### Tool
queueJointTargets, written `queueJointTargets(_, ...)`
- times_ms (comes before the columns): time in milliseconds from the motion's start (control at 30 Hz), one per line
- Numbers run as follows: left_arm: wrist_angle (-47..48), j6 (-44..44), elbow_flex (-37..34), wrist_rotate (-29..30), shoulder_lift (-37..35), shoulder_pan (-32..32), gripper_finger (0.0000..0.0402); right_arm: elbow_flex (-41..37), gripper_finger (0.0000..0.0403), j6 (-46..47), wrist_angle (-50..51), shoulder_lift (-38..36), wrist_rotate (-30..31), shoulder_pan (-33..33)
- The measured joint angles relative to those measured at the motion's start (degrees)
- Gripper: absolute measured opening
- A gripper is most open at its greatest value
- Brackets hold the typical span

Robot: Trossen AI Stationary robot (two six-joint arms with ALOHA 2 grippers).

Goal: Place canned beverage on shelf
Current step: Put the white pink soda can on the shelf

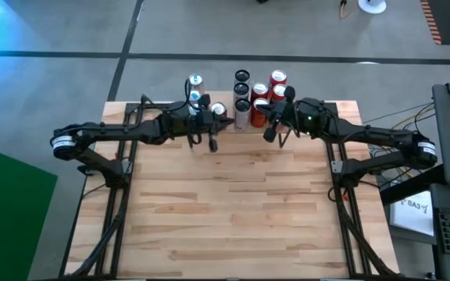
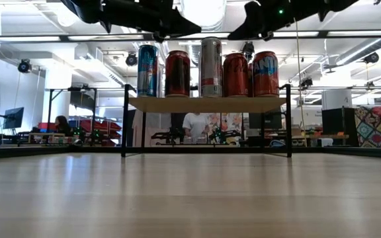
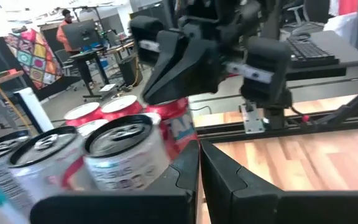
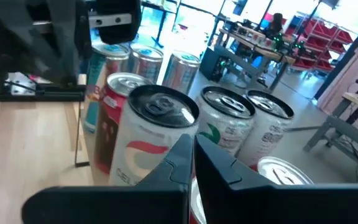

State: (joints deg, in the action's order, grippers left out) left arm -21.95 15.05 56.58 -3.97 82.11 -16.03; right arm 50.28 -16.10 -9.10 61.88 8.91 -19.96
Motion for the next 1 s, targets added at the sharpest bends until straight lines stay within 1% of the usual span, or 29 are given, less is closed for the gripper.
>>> queueJointTargets(133, -0.05, -0.93, 0.0, 0.05, 0.21, 1.88, 0.0, 1.31, 0.0009, 1.21, -0.4, 1.39, 0.03, 0.06)
queueJointTargets(233, -0.09, -1.59, 0.0, 1.15, 0.21, 2.84, 0.0, 1.73, 0.0009, 2.03, -0.25, 1.98, 0.09, 0.04)
queueJointTargets(367, -0.07, -2.51, 0.0, 1.9, 0.8, 3.14, 0.0, 1.73, 0.0009, 2.66, -0.18, 1.98, 0.09, 0.06)
queueJointTargets(567, -2.22, -3.8, 0.0, 4.92, 2.79, 3.14, 0.0, 1.73, 0.0009, 2.8, -0.11, 2.05, 0.24, 0.04)
queueJointTargets(667, -2.36, -4.21, 0.0, 5.03, 3.66, 3.14, 0.0, 1.75, 0.0009, 2.73, -0.16, 2.64, 0.78, -0.07)
queueJointTargets(833, -4.16, -5.06, 0.0, 5.03, 3.91, 3.14, 0.0, 1.75, 0.0009, 2.03, -0.38, 3.88, 4.72, -0.19)
queueJointTargets(1000, -6.55, -5.07, 0.0, 5.03, 5.05, 3.12, 0.0, 1.75, 0.0009, 1.96, -0.49, 3.95, 4.83, -0.22)
